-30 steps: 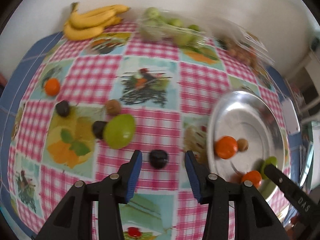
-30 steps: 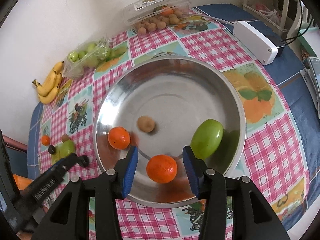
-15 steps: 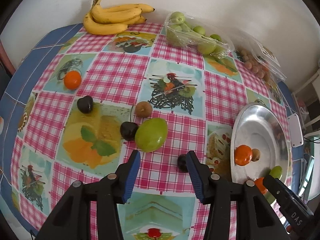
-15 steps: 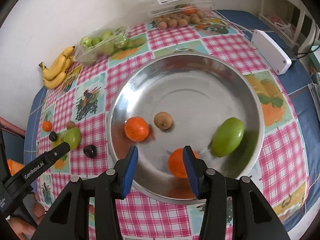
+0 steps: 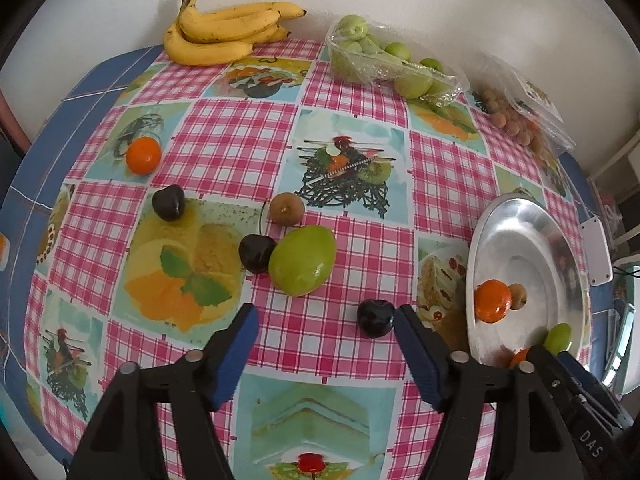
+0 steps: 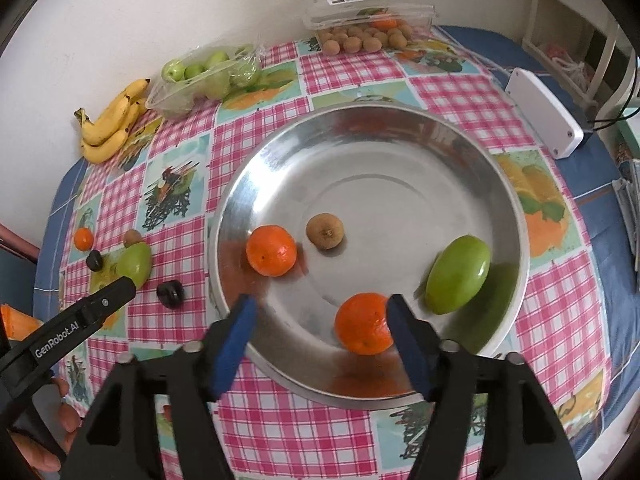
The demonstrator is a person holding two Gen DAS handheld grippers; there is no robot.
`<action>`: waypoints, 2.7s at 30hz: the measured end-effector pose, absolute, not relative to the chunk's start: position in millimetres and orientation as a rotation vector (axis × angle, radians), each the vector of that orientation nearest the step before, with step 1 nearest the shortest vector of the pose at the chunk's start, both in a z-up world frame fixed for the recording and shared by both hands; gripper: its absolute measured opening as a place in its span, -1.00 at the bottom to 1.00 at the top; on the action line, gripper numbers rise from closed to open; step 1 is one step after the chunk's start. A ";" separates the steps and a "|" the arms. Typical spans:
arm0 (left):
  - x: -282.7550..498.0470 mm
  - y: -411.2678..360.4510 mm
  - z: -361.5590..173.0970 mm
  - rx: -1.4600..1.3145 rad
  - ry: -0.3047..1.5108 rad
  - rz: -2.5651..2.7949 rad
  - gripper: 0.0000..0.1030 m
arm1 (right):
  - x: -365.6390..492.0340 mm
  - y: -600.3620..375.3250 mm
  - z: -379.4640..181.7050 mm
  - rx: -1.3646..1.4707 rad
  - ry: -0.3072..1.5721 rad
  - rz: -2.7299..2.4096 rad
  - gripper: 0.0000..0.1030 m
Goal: Organize fruits
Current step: 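Withdraw both tools from the bowl toward the remaining fruits, then move both open tools over the loose fruits toward a dark plum and green mango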
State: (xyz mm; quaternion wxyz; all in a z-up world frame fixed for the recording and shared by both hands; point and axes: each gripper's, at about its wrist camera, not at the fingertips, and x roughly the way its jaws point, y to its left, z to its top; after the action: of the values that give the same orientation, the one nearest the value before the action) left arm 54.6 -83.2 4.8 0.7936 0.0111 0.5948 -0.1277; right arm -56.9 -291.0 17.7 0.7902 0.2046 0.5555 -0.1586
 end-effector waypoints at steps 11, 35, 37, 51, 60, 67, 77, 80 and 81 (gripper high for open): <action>56.0 -78.3 0.8 0.027 1.272 -0.230 1.00 | -56.9 -294.0 17.0 0.446 1.168 -0.337 0.95; 52.0 -84.8 0.5 0.103 1.278 -0.275 1.00 | -58.8 -287.3 15.5 0.423 1.187 -0.313 0.99; 51.7 -85.4 3.8 0.121 1.263 -0.277 1.00 | -59.2 -285.9 15.4 0.414 1.188 -0.311 0.99; 70.6 -51.6 24.4 0.150 1.187 -0.255 1.00 | -46.8 -265.4 19.7 0.367 1.167 -0.297 0.99; 89.1 -10.2 24.2 0.066 1.198 -0.176 1.00 | -25.5 -217.7 27.6 0.327 1.118 -0.195 0.99; 94.9 12.9 21.9 0.016 1.206 -0.130 1.00 | -8.9 -181.8 25.3 0.337 1.106 -0.118 0.99; 101.3 8.1 1.1 -0.025 1.263 -0.155 1.00 | 5.0 -159.8 4.8 0.322 1.155 -0.028 0.99; 104.0 5.1 -8.2 -0.020 1.288 -0.141 1.00 | 8.2 -158.1 -4.1 0.298 1.188 -0.032 0.99; 104.5 4.7 -10.1 -0.020 1.291 -0.137 1.00 | 10.2 -157.6 -8.3 0.302 1.203 -0.033 0.99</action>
State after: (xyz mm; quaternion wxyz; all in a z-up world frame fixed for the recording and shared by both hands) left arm 104.5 4.7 -10.1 0.7967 -0.0092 0.6010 -0.0640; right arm 10.2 -157.6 -8.3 0.8137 0.1414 0.5637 -0.0154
